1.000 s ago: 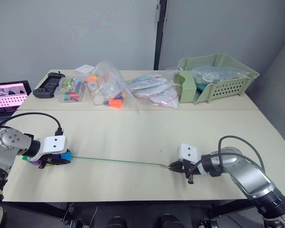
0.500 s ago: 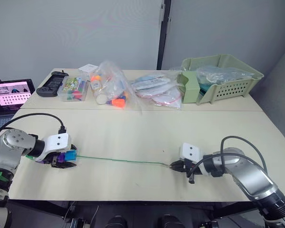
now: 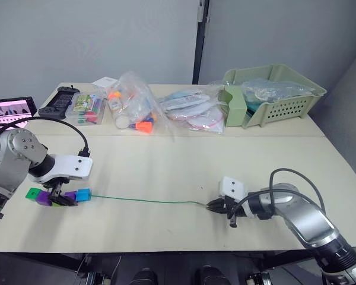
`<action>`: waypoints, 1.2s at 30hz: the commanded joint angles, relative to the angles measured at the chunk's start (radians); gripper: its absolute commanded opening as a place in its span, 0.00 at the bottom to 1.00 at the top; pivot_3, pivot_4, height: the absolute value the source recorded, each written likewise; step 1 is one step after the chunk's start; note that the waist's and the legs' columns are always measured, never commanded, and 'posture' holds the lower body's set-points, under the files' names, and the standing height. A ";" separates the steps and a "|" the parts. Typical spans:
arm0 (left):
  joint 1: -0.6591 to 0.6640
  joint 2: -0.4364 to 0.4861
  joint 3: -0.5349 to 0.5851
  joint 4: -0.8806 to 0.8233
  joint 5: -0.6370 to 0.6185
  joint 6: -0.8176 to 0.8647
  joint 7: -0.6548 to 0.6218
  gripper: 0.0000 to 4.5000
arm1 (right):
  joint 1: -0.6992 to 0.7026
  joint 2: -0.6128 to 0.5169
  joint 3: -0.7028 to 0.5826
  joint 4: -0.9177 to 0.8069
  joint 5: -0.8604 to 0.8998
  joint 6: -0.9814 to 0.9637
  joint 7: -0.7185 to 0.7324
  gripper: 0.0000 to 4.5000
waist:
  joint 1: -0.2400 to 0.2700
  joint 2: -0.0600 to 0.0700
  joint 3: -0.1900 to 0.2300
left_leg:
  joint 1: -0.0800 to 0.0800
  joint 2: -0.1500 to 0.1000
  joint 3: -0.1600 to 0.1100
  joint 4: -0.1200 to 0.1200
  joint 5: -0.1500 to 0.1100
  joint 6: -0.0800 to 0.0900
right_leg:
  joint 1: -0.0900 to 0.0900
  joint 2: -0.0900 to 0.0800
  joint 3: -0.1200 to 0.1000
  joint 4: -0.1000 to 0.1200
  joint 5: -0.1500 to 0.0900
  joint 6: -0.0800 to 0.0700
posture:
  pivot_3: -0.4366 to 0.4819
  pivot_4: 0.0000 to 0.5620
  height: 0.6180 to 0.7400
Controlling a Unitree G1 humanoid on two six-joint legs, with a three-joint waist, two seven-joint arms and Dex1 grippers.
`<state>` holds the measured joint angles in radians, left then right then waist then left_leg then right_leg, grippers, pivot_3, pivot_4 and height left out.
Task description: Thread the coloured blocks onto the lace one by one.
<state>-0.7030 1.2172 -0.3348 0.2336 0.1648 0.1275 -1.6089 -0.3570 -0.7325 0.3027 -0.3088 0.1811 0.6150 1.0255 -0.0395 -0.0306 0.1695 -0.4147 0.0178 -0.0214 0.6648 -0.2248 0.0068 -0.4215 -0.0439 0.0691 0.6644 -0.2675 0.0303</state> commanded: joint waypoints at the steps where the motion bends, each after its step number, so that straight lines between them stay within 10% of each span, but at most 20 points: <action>1: -0.035 -0.006 -0.012 0.038 0.071 -0.026 0.006 0.99 | -0.003 0.007 -0.010 -0.043 0.007 0.007 -0.016 0.00 | 0.000 0.000 0.000 | 0.000 0.000 0.000 0.000 0.000 0.000 | 0.000 0.000 0.000 0.000 0.000 0.000 | 0.48 0.27 1.00; 20: 0.007 -0.116 -0.035 0.120 0.126 -0.037 0.022 0.99 | 0.037 -0.003 -0.013 -0.120 0.018 0.059 -0.047 0.00 | 0.002 0.000 0.000 | -0.001 0.000 -0.001 0.003 0.000 0.000 | 0.000 0.000 0.000 0.001 0.000 0.000 | 0.48 0.27 1.00; 30: 0.027 -0.125 -0.036 0.128 0.127 -0.054 0.025 0.31 | 0.055 -0.028 -0.035 -0.122 0.017 0.060 -0.046 0.00 | 0.000 0.000 0.000 | -0.001 0.000 -0.001 0.003 0.000 0.000 | 0.000 0.000 0.000 0.002 0.000 0.000 | 0.48 0.27 1.00; 36: 0.042 -0.135 -0.028 0.104 0.116 -0.036 0.017 0.31 | 0.082 -0.057 -0.060 -0.136 0.029 0.062 -0.047 0.00 | -0.001 0.000 0.000 | 0.000 0.000 -0.001 0.003 0.000 0.000 | 0.001 -0.001 0.000 0.002 0.000 0.000 | 0.48 0.27 1.00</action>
<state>-0.6843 1.0944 -0.3596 0.3580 0.2901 0.0766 -1.5776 -0.2784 -0.7771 0.2713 -0.4049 0.1952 0.6803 0.9799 -0.0401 -0.0305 0.1692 -0.4149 0.0173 -0.0220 0.6677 -0.2248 0.0069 -0.4209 -0.0447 0.0690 0.6664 -0.2674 0.0301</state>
